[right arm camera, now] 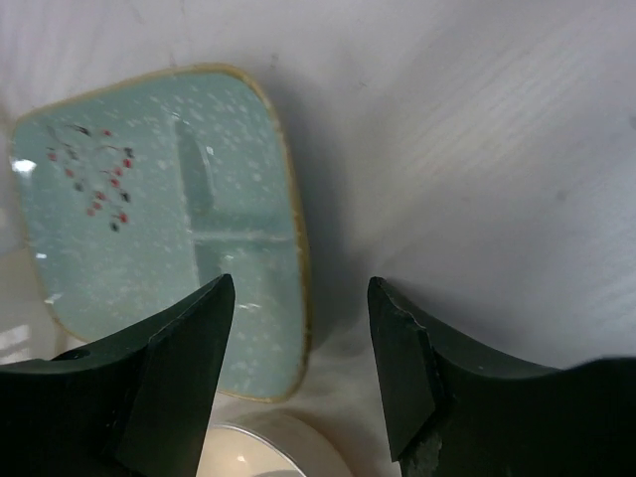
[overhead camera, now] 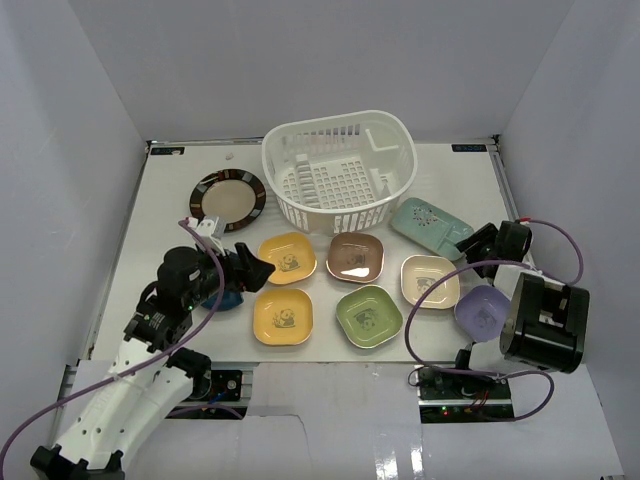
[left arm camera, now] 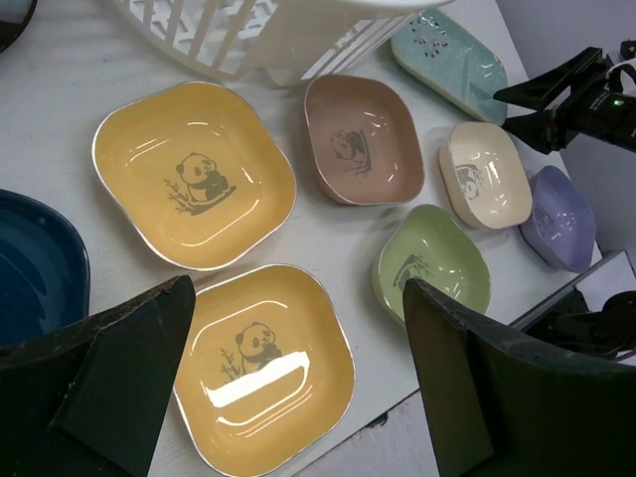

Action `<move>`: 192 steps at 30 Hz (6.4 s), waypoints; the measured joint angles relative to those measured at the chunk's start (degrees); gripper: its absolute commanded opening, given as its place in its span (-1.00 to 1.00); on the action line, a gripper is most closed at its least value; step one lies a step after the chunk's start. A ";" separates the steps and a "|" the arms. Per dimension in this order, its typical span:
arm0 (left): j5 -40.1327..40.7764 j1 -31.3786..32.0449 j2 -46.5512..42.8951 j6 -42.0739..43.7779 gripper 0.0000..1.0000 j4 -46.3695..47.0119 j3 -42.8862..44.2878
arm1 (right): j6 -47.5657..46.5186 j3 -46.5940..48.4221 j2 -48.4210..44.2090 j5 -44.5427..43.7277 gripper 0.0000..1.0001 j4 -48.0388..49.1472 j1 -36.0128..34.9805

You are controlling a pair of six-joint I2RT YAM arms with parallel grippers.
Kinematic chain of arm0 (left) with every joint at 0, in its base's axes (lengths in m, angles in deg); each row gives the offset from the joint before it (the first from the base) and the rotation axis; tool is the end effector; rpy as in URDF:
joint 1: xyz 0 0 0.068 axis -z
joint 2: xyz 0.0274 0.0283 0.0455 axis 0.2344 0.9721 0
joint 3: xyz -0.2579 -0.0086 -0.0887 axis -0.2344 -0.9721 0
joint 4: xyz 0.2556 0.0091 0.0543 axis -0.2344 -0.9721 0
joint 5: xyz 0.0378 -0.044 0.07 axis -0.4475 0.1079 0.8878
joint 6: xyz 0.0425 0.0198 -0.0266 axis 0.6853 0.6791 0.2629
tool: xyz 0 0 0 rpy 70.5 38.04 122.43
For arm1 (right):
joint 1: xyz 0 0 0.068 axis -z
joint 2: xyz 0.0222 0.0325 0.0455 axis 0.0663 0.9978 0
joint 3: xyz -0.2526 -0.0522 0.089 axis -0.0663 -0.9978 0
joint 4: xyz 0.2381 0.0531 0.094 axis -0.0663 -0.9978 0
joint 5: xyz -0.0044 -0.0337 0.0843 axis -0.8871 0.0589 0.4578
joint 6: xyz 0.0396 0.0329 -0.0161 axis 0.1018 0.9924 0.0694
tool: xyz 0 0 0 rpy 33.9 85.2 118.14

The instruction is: Place the plates into the plastic bin on the countertop

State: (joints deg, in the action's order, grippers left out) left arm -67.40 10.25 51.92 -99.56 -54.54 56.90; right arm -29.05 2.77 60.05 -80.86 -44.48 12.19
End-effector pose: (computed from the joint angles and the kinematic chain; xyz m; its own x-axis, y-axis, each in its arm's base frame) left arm 0.1234 -0.0627 0.2890 -0.5630 -0.2232 -0.7958 0.3627 0.7984 -0.4806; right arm 0.2542 -0.0699 0.1583 -0.3609 0.7175 -0.5958 0.5306 0.6833 0.5015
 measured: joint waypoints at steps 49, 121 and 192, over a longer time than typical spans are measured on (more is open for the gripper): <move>15.26 -29.53 47.54 -14.05 0.72 7.15 21.31 | -12.70 67.28 28.15 2.69 -0.85 -21.03 -37.46; -35.45 -33.38 30.08 -35.30 -0.92 46.90 4.07 | -6.75 55.15 18.10 14.91 -0.78 -7.87 -51.95; 7.82 -34.47 33.05 -17.77 -1.00 -5.95 1.20 | -12.15 42.84 12.70 12.35 0.10 -10.71 -35.76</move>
State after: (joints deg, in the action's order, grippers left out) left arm -59.58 -24.21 84.97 -117.33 -60.48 58.10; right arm -41.20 45.61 72.75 -68.51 -55.19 -23.57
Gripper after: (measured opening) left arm 0.042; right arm 0.647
